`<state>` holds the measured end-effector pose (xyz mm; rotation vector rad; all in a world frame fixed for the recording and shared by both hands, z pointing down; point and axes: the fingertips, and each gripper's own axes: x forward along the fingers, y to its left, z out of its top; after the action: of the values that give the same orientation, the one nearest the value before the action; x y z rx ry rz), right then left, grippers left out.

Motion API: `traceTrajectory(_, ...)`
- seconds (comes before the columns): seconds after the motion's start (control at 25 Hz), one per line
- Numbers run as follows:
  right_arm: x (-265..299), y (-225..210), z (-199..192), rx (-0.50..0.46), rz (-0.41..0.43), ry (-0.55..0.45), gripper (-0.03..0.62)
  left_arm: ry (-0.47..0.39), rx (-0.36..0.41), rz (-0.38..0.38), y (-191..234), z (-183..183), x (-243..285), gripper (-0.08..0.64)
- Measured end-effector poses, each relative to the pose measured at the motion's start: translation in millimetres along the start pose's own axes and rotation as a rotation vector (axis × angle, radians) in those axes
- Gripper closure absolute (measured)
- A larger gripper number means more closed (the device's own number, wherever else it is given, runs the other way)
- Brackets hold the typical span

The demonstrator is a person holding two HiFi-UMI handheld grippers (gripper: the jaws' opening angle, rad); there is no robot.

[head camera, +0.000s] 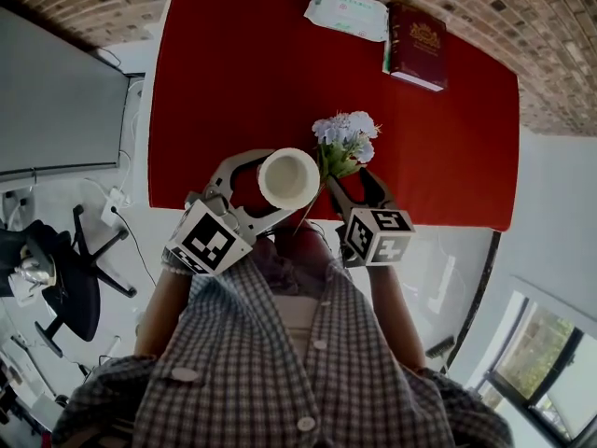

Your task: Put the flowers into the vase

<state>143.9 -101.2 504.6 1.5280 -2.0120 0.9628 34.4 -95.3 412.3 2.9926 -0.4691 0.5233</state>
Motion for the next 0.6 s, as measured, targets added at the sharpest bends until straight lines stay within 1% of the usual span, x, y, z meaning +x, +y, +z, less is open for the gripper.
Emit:
traceTrajectory(0.12, 16, -5, -5, 0.076, 0.007, 0.031, 0.276, 0.000, -0.003, 0.003, 1, 0, 0, 0.219)
traceTrajectory(0.44, 51, -12, -18, 0.109, 0.022, 0.121, 0.279, 0.003, -0.009, 0.012, 1, -1, 1, 0.219)
traceTrajectory(0.56, 58, -10, -20, 0.102, 0.032, 0.136, 0.318, -0.002, -0.015, 0.013, 1, -1, 1, 0.219)
traceTrajectory(0.6, 59, -8, -20, 0.102, 0.036, 0.135, 0.354, -0.003, -0.016, 0.013, 1, -1, 0, 0.219)
